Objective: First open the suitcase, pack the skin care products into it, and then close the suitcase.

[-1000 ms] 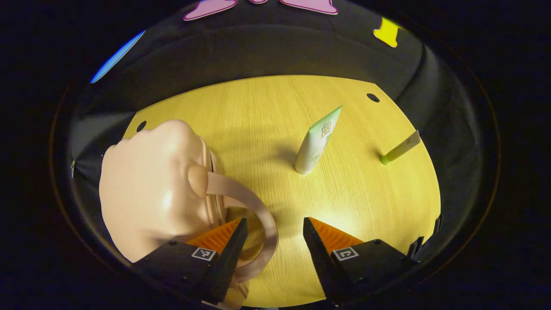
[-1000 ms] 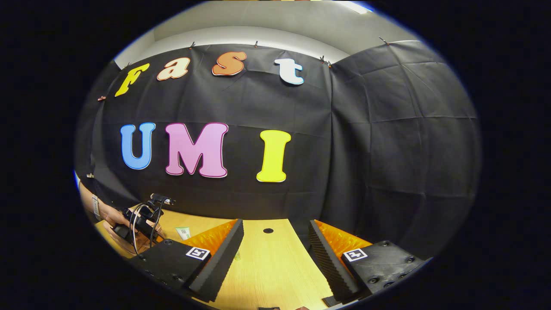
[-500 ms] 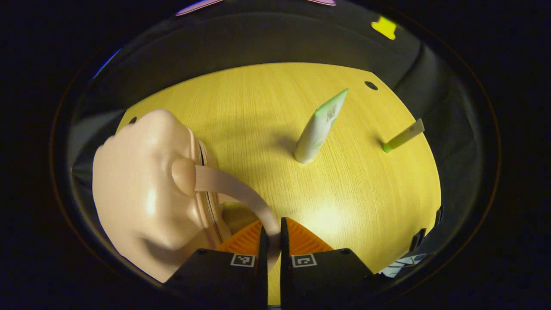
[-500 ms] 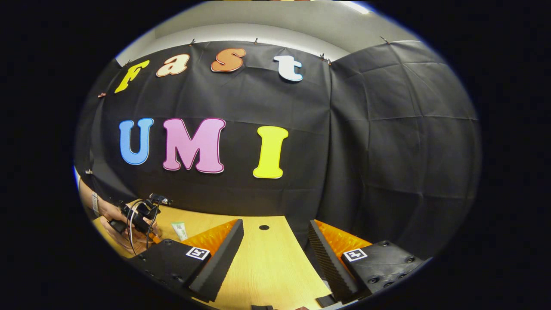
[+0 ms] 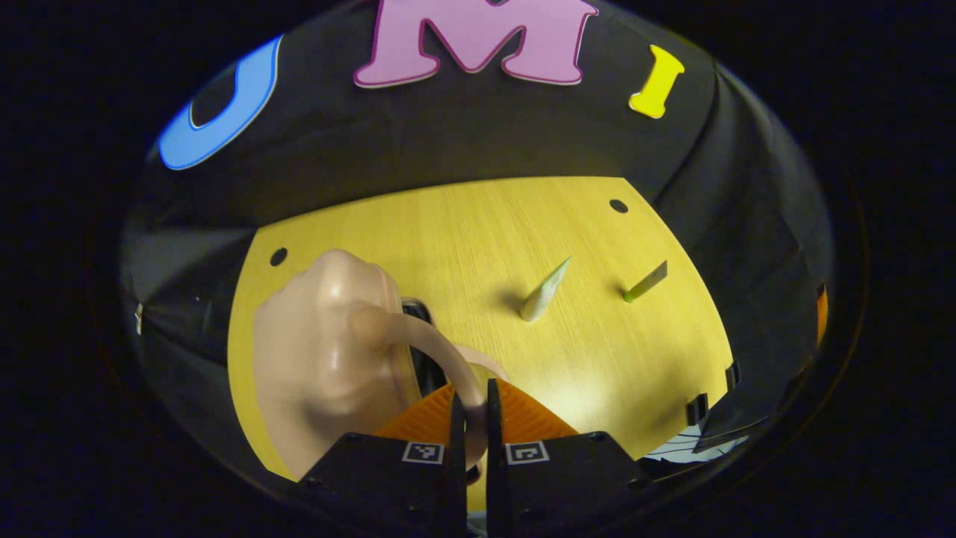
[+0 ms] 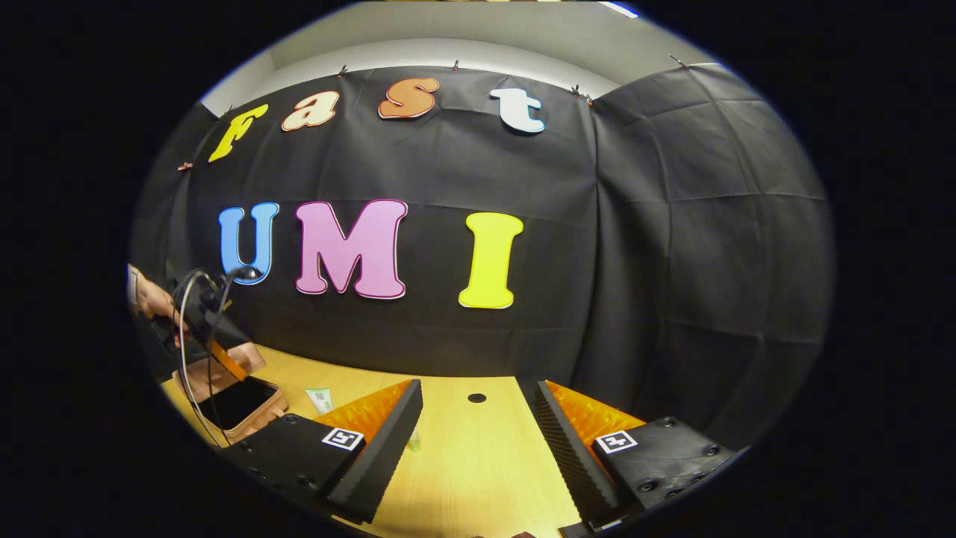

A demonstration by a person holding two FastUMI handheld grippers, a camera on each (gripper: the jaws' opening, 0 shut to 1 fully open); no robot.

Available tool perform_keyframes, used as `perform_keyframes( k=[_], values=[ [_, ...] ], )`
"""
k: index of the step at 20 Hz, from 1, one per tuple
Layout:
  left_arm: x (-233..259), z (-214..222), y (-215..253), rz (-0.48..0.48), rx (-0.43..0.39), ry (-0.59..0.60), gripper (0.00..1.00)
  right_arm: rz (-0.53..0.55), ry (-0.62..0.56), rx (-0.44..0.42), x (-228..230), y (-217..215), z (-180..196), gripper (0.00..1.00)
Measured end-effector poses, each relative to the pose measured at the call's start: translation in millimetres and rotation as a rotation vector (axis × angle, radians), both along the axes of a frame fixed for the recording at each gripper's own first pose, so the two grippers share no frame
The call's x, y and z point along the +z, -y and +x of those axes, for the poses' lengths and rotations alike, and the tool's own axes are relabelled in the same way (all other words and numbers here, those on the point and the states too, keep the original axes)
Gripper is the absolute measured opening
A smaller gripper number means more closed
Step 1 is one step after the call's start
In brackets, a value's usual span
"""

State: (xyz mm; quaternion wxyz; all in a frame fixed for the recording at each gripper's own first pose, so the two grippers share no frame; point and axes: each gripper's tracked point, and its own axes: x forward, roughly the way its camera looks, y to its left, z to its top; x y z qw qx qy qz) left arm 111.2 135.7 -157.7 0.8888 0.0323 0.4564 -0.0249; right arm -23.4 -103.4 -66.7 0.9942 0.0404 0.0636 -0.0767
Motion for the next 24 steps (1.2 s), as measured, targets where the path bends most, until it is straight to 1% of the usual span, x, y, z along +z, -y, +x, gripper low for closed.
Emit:
perform_keyframes(
  k=[2,3,4,5,6,7,9,11,12,15,17,19,20,21,23,24],
  values=[
    [37.2,-4.9,-35.4,0.053,0.035,0.067,0.15,0.019,-0.007,0.041,-10.7,-7.6,16.2,0.96],
    [53.2,-8.8,-54.0,0.065,0.063,0.1,0.16,0.028,-0.015,0.062,-15.2,-11.5,25.2,0.95],
    [66.7,-12.4,-74.0,0.07,0.098,0.125,0.18,0.036,-0.028,0.083,-18.8,-16.4,33.6,0.96],
    [77.1,-18.8,-95.7,0.073,0.136,0.147,0.15,0.044,-0.033,0.101,-20.5,-21.4,39.5,0.96],
    [90.3,-24.6,-127.7,0.094,0.188,0.186,0.15,0.043,-0.02,0.109,-14.4,-26.3,49.7,0.97],
    [98.6,-29.0,-161.7,0.135,0.228,0.212,0.15,0.04,-0.007,0.111,-9.0,-32.0,56.1,0.96],
    [104.6,-36.6,-213.5,0.211,0.27,0.229,0.13,0.033,0.008,0.094,-2.7,-40.5,63.2,0.96],
    [103.1,-40.7,-263.5,0.272,0.315,0.225,0.12,0.033,-0.006,0.063,-2.2,-52.4,66.5,0.96],
    [99.5,-42.7,-286.3,0.286,0.334,0.218,0.12,0.04,-0.002,0.054,1.7,-62.3,68.7,0.96],
    [73.8,-52.9,-362.0,0.354,0.381,0.179,0.11,0.039,-0.027,0.063,-0.4,-95.6,75.2,0.96],
    [46.8,-54.6,-412.4,0.369,0.415,0.145,0.11,0.019,-0.038,0.063,3.4,-110.3,79.2,0.96],
    [10.6,-61.6,-459.8,0.359,0.457,0.098,0.12,0.025,-0.063,0.051,1.2,-122.2,81.7,0.96],
    [-11.4,-65.1,-483.3,0.362,0.479,0.069,0.13,0.029,-0.083,0.041,-1.6,-127.8,82.5,0.96],
    [-40.5,-69.5,-502.3,0.34,0.493,0.029,0.15,0.026,-0.104,0.029,-4.9,-131.9,83.4,0.96],
    [-89.4,-73.7,-526.4,0.287,0.532,-0.047,0.18,0.015,-0.146,0.014,-9.4,-139.4,84.2,0.96],
    [-104.5,-73.8,-537.6,0.282,0.545,-0.061,0.2,0.007,-0.155,0.006,-7.5,-143.1,84.9,0.96]
  ],
)
